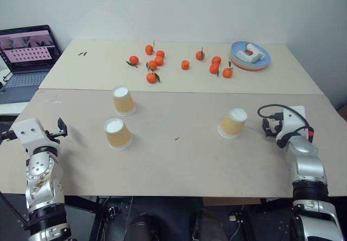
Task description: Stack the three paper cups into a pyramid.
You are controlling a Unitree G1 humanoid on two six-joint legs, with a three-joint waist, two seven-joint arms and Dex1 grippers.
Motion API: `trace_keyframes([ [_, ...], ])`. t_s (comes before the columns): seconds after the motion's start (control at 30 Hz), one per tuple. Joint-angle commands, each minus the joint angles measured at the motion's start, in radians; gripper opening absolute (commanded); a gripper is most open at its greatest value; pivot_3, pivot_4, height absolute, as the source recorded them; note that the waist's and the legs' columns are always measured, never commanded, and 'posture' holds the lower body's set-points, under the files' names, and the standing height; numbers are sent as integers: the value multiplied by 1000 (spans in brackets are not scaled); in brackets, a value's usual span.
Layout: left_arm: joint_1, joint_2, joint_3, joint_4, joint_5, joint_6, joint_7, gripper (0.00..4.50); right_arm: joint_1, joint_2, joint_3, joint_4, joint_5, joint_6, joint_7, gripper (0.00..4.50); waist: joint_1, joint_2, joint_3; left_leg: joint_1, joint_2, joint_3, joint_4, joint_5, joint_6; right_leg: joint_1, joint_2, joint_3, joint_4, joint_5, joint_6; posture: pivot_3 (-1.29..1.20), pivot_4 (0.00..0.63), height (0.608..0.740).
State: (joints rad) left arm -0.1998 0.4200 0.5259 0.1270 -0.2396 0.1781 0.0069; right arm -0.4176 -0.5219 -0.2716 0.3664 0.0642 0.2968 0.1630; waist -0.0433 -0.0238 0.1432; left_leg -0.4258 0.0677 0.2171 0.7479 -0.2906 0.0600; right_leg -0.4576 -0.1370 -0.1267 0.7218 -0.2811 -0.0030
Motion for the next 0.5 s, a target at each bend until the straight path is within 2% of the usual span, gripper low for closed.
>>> trace_keyframes([
  [0.03,-21,4,-10,-10,-6,-23,-20,4500,-29,-56,-64,-44,9,-7,-30,4458,0,0,0,0,0,0,0,0,0,0,0,0,0,0,0,0,150,686],
  [0.1,-25,8,-20,0,-13,-19,-45,4500,-83,-112,-128,-70,27,16,-53,4458,4,0,0,0,-1,1,0,0,0,-1,-1,0,1,0,0,0,150,686],
  [0.17,-21,11,-17,-1,-25,-16,-69,4500,-149,-141,-147,-117,78,51,-16,4458,4,1,0,0,-2,1,0,0,0,-1,-2,1,2,0,0,0,150,686],
  [0.33,6,32,-14,-26,-59,-3,-145,4500,-372,-151,-128,-421,471,315,265,4458,-18,1,0,2,3,1,0,0,0,-1,2,3,4,-1,-2,0,150,686],
  [0.4,11,40,-15,-38,-73,6,-175,4500,-428,-164,-99,-549,645,430,369,4458,-20,1,0,2,4,1,0,0,-1,-2,3,3,4,-2,-3,0,150,686],
  [0.5,46,72,-67,-147,-170,64,-354,4500,-411,-209,50,-766,830,574,554,4458,-9,0,0,2,6,0,0,0,-1,-1,4,1,3,-2,-4,0,150,686],
])
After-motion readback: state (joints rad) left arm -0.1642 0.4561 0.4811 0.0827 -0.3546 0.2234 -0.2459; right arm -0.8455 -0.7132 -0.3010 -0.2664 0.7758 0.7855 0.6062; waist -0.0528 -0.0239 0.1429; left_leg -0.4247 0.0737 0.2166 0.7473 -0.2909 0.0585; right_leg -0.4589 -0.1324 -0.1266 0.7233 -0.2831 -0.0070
